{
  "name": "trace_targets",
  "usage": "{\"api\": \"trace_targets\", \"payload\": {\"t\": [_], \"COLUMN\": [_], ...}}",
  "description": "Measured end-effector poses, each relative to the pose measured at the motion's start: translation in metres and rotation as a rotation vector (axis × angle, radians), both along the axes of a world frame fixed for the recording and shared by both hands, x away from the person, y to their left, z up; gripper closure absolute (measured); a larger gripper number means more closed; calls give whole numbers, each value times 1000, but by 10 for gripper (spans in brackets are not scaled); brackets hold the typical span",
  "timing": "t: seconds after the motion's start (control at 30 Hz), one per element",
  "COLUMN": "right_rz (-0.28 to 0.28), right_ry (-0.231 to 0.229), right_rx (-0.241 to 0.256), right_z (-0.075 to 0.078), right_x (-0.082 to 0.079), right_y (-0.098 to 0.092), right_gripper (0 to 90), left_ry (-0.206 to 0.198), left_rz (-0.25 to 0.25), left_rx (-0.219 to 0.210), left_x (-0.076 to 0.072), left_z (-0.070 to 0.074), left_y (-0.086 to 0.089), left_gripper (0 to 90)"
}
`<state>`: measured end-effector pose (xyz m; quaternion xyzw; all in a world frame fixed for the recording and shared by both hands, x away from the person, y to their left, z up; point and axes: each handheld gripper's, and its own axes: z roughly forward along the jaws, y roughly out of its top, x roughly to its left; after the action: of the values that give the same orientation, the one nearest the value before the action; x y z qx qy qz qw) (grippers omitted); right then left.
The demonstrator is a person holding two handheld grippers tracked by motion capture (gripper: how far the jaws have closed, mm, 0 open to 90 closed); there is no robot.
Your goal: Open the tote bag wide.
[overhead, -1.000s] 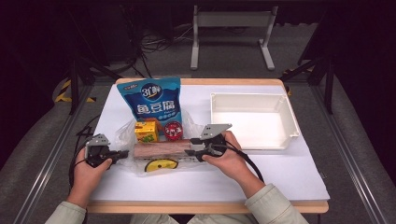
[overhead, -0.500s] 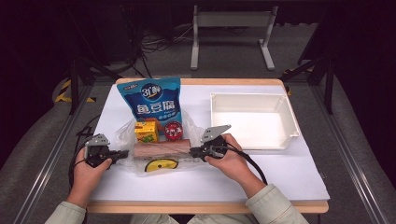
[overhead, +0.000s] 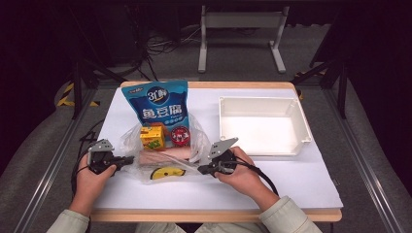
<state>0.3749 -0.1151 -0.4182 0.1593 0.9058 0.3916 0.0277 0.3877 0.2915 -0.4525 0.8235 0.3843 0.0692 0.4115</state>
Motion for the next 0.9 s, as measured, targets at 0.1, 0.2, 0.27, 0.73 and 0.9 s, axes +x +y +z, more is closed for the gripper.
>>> {"api": "trace_targets", "payload": {"t": [0.1,0.2,0.27,0.73,0.9], "right_rz": [1,0,2,-1,-1], "right_ry": [19,30,42,64,58], "right_rx": [-14,-29,-49,-71,-76], "right_z": [-5,-10,-14,-22,-22], "right_x": [0,1,1,3,4], "right_y": [-1,-1,-1,-1,-1], "right_gripper": [900,900,900,900,900], "left_ry": [0,4,5,-59,-116], "left_rz": [1,-1,-2,2,7], "left_rx": [-1,-3,-3,-34,-47], "left_x": [0,0,0,-16,-25], "left_z": [0,0,0,23,39], "left_y": [0,0,1,1,3], "left_gripper": [887,887,886,658,614]}}
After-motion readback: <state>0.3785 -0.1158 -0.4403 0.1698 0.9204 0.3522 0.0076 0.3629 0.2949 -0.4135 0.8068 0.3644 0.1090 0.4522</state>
